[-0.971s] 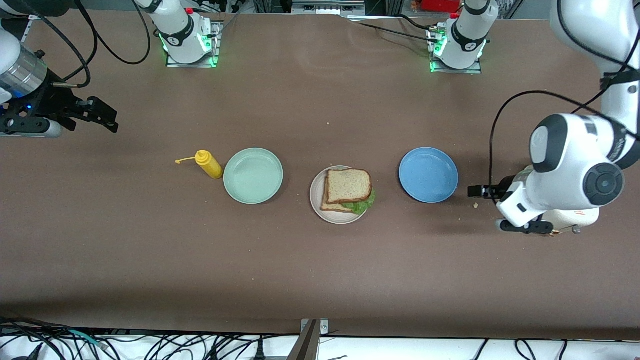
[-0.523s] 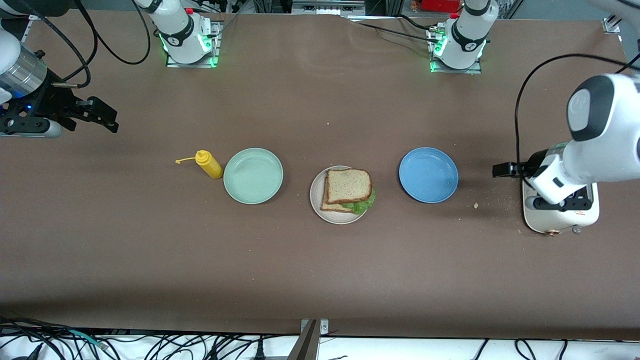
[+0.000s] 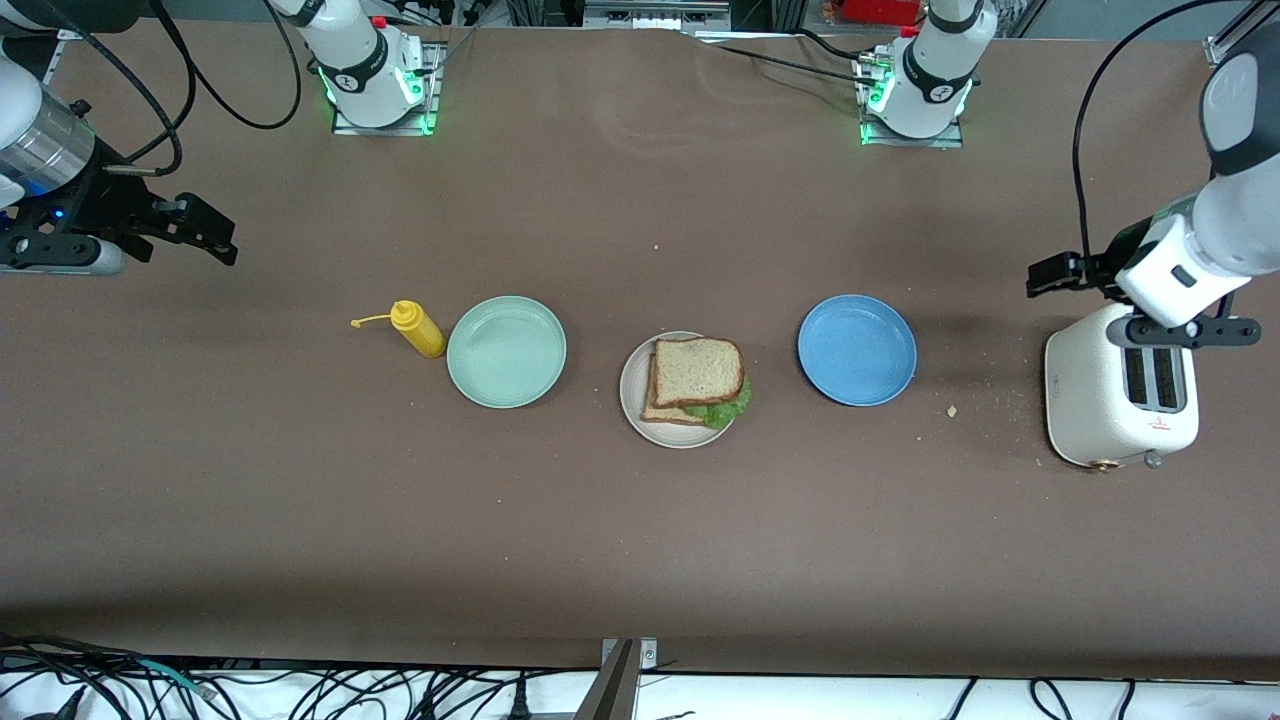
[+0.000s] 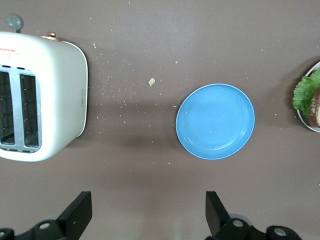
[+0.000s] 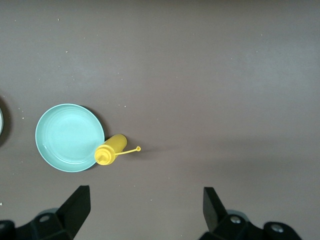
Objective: Make sandwich in beige plate with both arms
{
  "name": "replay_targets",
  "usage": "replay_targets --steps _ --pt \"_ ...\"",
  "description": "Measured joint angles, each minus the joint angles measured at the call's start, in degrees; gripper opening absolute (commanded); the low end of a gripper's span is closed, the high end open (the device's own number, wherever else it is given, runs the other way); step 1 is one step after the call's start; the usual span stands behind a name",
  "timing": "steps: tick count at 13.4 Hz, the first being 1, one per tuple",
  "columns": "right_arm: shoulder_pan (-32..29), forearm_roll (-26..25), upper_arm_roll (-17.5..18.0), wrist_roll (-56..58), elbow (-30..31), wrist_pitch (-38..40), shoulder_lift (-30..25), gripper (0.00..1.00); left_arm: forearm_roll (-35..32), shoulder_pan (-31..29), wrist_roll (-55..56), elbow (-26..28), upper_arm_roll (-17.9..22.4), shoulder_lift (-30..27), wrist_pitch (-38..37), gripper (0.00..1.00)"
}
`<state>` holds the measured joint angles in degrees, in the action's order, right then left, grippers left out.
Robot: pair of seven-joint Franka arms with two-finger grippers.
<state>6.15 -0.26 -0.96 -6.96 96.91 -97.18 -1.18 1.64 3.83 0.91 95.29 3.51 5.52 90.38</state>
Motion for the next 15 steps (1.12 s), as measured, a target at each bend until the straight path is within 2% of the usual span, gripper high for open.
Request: replay_targets --steps 4,8,11,15 --pt "0.0 0.0 0.0 0.0 0.0 0.0 0.0 1.00 -1.2 0.0 0.0 -0.5 0.0 -3.7 -4.7 1.00" --pt "0.0 0.0 0.0 0.0 0.0 -0.1 -0.1 1.00 -1.2 0.0 0.0 -5.5 -0.3 -4.7 -10.5 1.00" --pt "0.0 0.0 0.4 0.0 0.0 0.2 -0.4 1.00 -1.2 0.0 0.0 -8.6 -0.5 -4.7 -11.9 1.00" --pt "-0.2 0.0 0.4 0.1 0.0 0.3 -0.4 1.00 -1.2 0.0 0.0 -8.9 -0.7 -4.2 -9.5 1.00"
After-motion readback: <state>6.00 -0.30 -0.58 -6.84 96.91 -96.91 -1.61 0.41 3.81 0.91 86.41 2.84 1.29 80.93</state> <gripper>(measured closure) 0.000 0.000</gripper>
